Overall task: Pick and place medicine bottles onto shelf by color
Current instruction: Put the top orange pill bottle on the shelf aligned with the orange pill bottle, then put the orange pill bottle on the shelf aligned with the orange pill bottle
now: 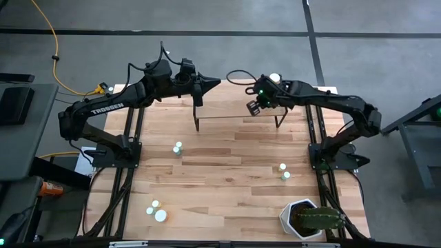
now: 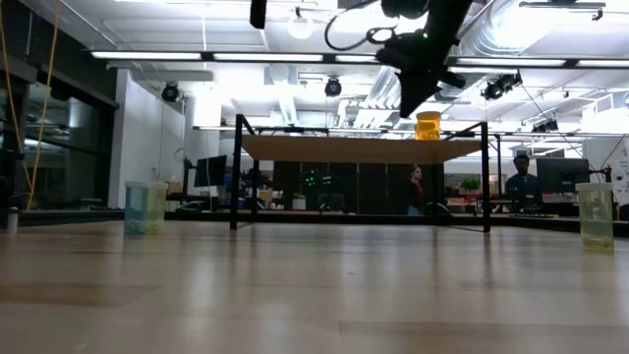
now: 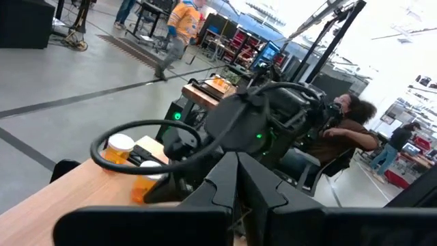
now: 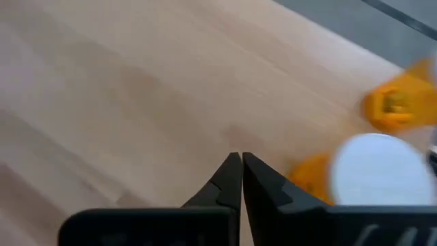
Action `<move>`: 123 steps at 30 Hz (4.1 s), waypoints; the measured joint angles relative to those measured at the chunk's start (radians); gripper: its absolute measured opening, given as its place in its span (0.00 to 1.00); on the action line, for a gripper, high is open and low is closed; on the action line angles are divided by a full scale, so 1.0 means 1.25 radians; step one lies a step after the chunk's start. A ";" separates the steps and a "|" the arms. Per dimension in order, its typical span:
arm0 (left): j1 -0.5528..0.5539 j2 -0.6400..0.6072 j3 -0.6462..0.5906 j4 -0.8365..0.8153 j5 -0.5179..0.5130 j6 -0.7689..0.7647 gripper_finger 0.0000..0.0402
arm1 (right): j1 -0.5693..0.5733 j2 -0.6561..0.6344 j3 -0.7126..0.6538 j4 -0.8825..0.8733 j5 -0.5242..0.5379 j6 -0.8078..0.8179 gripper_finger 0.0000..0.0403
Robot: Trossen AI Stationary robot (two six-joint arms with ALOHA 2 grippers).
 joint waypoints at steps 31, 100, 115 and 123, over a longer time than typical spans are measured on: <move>0.000 0.000 0.000 -0.003 0.000 0.001 0.00 | -0.066 -0.005 0.000 -0.055 0.176 -0.051 0.00; -0.596 -0.221 -0.107 -0.589 -0.028 0.091 0.66 | 0.381 -0.296 -0.428 0.943 -0.118 -0.247 0.00; -0.964 0.074 -0.116 -0.685 -0.149 -0.089 0.68 | 0.381 -0.296 -0.428 0.901 -0.117 -0.237 0.00; -1.021 0.194 -0.117 -0.685 -0.155 -0.121 0.68 | 0.381 -0.296 -0.428 0.878 -0.113 -0.237 0.00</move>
